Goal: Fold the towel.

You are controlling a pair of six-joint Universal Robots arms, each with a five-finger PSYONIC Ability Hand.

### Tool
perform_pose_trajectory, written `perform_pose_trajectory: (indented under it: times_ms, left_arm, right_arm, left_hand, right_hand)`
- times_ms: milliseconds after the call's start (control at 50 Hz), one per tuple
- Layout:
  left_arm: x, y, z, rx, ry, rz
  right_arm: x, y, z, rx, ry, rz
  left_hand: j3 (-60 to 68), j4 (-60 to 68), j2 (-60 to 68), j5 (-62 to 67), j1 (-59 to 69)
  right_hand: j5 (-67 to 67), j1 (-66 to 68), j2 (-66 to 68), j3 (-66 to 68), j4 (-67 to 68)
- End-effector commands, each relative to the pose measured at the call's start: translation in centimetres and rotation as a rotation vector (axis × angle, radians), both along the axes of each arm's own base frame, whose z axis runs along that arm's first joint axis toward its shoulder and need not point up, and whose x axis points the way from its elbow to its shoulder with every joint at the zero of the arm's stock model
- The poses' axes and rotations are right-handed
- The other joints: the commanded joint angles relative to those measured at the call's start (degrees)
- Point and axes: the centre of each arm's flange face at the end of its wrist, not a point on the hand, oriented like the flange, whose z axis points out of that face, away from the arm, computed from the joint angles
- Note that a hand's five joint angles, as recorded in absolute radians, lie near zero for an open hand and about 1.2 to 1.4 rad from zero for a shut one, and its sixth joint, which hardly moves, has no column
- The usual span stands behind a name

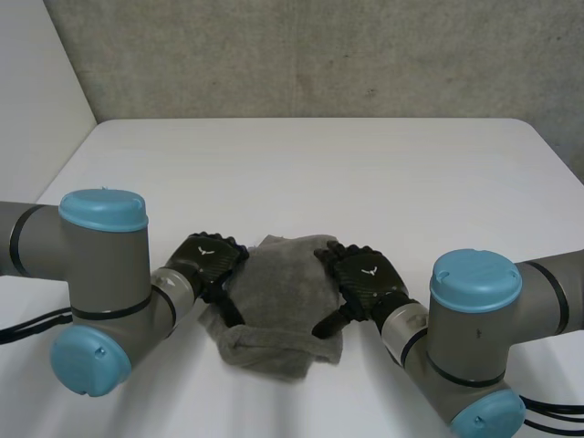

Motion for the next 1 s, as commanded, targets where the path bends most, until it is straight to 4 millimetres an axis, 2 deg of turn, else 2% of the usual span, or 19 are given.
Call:
perform_pose_trajectory:
  times_ms: [20,100,160,200,220,260,280,300,320,340,360,380,400,440,480,520,640,840,1000]
  left_arm:
    - [0.0,0.1,0.2,-0.004,0.003,-0.001]
    - [-0.1,0.1,0.7,-0.016,0.009,0.000]
    - [-0.2,0.3,2.6,-0.058,0.038,0.001]
    - [-0.2,0.5,4.9,-0.111,0.073,0.001]
    - [-0.2,0.5,4.9,-0.112,0.073,0.001]
    - [0.0,0.8,7.6,-0.170,0.127,0.011]
    - [0.0,0.8,7.6,-0.170,0.127,0.011]
    - [0.1,1.0,9.2,-0.200,0.168,0.021]
    - [0.1,1.0,9.2,-0.201,0.168,0.021]
    - [0.3,1.2,11.2,-0.238,0.223,0.033]
    - [0.7,1.4,13.4,-0.283,0.282,0.050]
    - [0.7,1.4,13.4,-0.283,0.283,0.050]
    - [1.0,1.6,14.9,-0.316,0.323,0.062]
    - [1.8,1.6,18.0,-0.394,0.400,0.107]
    - [2.5,1.3,19.0,-0.424,0.422,0.150]
    - [4.6,0.2,20.5,-0.485,0.435,0.276]
    - [6.6,-0.8,21.3,-0.534,0.416,0.418]
    - [6.1,-0.2,19.9,-0.487,0.400,0.388]
    - [5.1,0.1,18.2,-0.416,0.401,0.270]
  right_arm:
    - [-0.4,-0.8,0.4,-0.013,0.007,-0.011]
    - [-0.3,-1.4,1.5,-0.044,-0.002,-0.007]
    - [-0.3,-1.5,4.3,-0.107,-0.012,0.006]
    - [-0.3,-1.2,7.1,-0.157,-0.022,0.037]
    - [-0.3,-1.2,7.1,-0.158,-0.022,0.037]
    - [-0.4,-1.4,10.2,-0.221,-0.039,0.052]
    - [-0.4,-1.4,10.2,-0.222,-0.039,0.052]
    - [-0.7,-1.5,11.6,-0.248,-0.041,0.053]
    - [-1.1,-1.7,13.3,-0.279,-0.039,0.043]
    - [-1.2,-1.7,13.3,-0.280,-0.039,0.042]
    - [-1.6,-1.8,14.7,-0.308,-0.040,0.030]
    - [-2.4,-2.4,16.4,-0.345,-0.045,0.000]
    - [-2.4,-2.4,16.4,-0.345,-0.045,0.000]
    - [-3.9,-3.9,19.0,-0.408,-0.061,-0.067]
    - [-4.5,-4.4,19.9,-0.426,-0.065,-0.099]
    - [-6.0,-5.3,21.0,-0.435,-0.053,-0.177]
    - [-8.3,-6.5,21.0,-0.406,-0.007,-0.307]
    - [-10.2,-7.7,20.7,-0.385,0.018,-0.370]
    - [-10.3,-7.8,21.1,-0.393,0.008,-0.360]
  left_hand:
    - [-2.2,-2.7,-3.4,-2.6,-4.4]
    - [-2.2,-2.7,-3.4,-2.6,-4.4]
    - [-2.2,-2.7,-3.4,-2.6,-4.4]
    - [-2.2,-2.7,-3.4,-2.6,-4.4]
    - [-2.2,-2.7,-3.4,-2.6,-4.4]
    - [-2.2,-2.7,-3.4,-2.6,-4.4]
    - [-2.2,-2.7,-3.4,-2.6,-4.4]
    - [-2.2,-2.7,-3.4,-2.6,-4.4]
    - [-2.2,-2.7,-3.4,-2.6,-4.4]
    - [-2.2,-2.7,-3.4,-2.6,-4.4]
    - [-2.2,-2.7,-3.4,-2.6,-4.4]
    - [-2.2,-2.7,-3.4,-2.6,-4.4]
    - [-2.2,-2.7,-3.4,-2.6,-4.4]
    - [-2.2,-2.7,-3.4,-2.6,-4.4]
    - [-2.2,-2.7,-3.4,-2.6,-4.4]
    - [-2.2,-2.7,-3.4,-2.6,-4.4]
    - [-2.2,-2.7,-3.4,-2.6,-4.4]
    - [-2.2,-2.7,-3.4,-2.6,-4.4]
    - [-2.2,-2.7,-3.2,-2.6,-4.2]
  right_hand:
    - [-3.4,-5.3,-4.8,0.8,1.6]
    - [-3.4,-5.3,-4.8,0.8,1.6]
    - [-3.4,-5.3,-4.8,0.8,1.6]
    - [-3.4,-5.3,-4.8,0.8,1.6]
    - [-3.4,-5.3,-4.8,0.8,1.6]
    - [-3.4,-5.3,-4.8,0.8,1.6]
    - [-3.4,-5.3,-4.8,0.8,1.6]
    - [-3.4,-5.3,-4.8,0.8,1.6]
    - [-3.4,-5.3,-4.8,0.8,1.6]
    - [-3.4,-5.3,-4.8,0.8,1.6]
    - [-3.4,-5.3,-4.8,0.8,1.6]
    - [-3.4,-5.3,-4.8,0.8,1.6]
    - [-3.4,-5.3,-4.8,0.8,1.6]
    - [-3.4,-5.3,-4.8,0.8,1.6]
    - [-3.4,-5.3,-4.8,0.8,1.6]
    - [-3.4,-5.3,-4.8,0.8,1.6]
    - [-3.4,-5.3,-4.8,0.8,1.6]
    - [-3.4,-5.3,-4.8,0.8,1.6]
    - [-3.4,-5.3,-4.8,0.8,1.6]
